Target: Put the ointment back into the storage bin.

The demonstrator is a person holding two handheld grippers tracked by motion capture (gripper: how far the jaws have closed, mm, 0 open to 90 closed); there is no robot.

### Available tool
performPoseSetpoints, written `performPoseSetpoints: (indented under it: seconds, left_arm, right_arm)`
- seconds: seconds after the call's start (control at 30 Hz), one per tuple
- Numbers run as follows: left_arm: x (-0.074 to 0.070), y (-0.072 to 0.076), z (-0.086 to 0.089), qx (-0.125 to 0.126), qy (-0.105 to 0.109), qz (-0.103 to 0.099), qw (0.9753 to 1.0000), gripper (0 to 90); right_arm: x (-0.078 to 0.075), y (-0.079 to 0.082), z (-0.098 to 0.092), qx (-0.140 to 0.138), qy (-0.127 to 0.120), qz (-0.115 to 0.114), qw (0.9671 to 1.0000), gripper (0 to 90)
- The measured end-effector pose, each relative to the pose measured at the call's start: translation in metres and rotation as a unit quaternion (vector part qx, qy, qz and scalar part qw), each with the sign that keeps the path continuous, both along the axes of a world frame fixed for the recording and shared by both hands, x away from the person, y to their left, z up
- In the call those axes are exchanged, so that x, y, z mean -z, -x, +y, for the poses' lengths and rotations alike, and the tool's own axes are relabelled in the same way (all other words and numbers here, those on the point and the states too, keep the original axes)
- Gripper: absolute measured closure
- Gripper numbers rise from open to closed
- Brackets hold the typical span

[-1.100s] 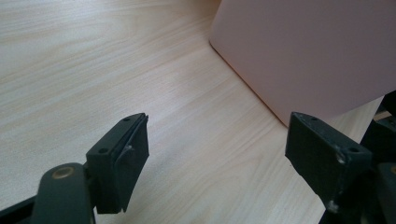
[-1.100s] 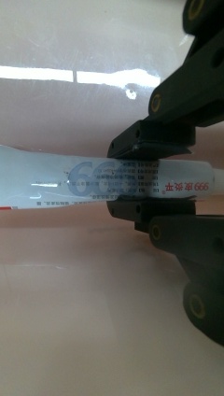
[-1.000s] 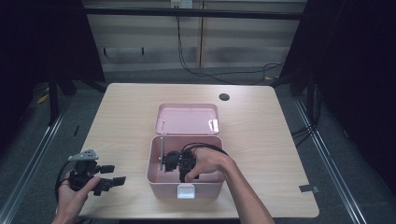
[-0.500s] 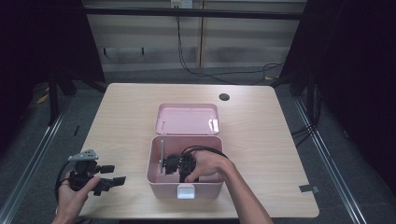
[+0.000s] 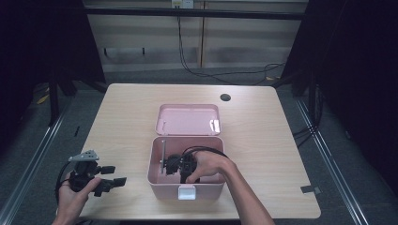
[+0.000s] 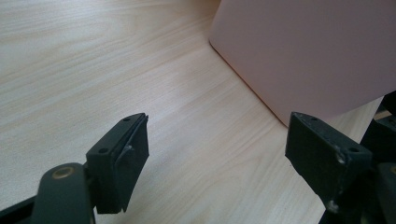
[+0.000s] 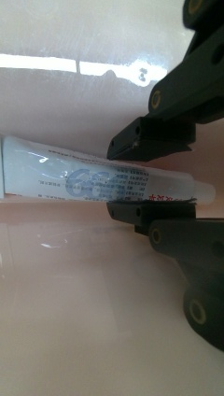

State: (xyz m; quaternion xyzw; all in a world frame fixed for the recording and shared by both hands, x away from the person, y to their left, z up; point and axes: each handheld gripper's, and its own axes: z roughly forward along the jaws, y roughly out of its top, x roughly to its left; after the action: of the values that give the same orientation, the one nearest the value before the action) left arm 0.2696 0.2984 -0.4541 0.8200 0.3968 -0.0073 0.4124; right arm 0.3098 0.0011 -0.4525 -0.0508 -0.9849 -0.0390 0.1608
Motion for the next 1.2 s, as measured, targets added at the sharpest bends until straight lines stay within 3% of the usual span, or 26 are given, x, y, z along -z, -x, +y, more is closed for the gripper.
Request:
performPoseSetpoints:
  seconds: [0.27, 0.4, 0.5, 0.6, 1.2]
  left_arm:
    - [0.000, 0.000, 0.000, 0.000, 0.000, 0.000, 1.0000, 21.3]
    - [0.000, 0.000, 0.000, 0.000, 0.000, 0.000, 1.0000, 21.3]
    - [0.000, 0.000, 0.000, -0.001, 0.000, 0.000, 1.0000, 21.4]
    - [0.000, 0.000, 0.000, 0.000, 0.000, 0.000, 1.0000, 21.3]
    - [0.000, 0.000, 0.000, 0.000, 0.000, 0.000, 1.0000, 21.4]
  right_arm:
    - [-0.009, 0.000, -0.004, 0.000, 0.000, -0.010, 0.9999, 65.7]
    - [-0.017, 0.000, -0.005, 0.000, 0.003, -0.029, 0.9996, 64.6]
    - [-0.020, -0.001, -0.008, 0.005, -0.001, -0.023, 0.9997, 63.9]
    - [-0.024, 0.000, -0.010, 0.006, -0.002, -0.031, 0.9995, 62.9]
    - [-0.063, 0.002, -0.029, 0.035, -0.019, -0.071, 0.9967, 62.7]
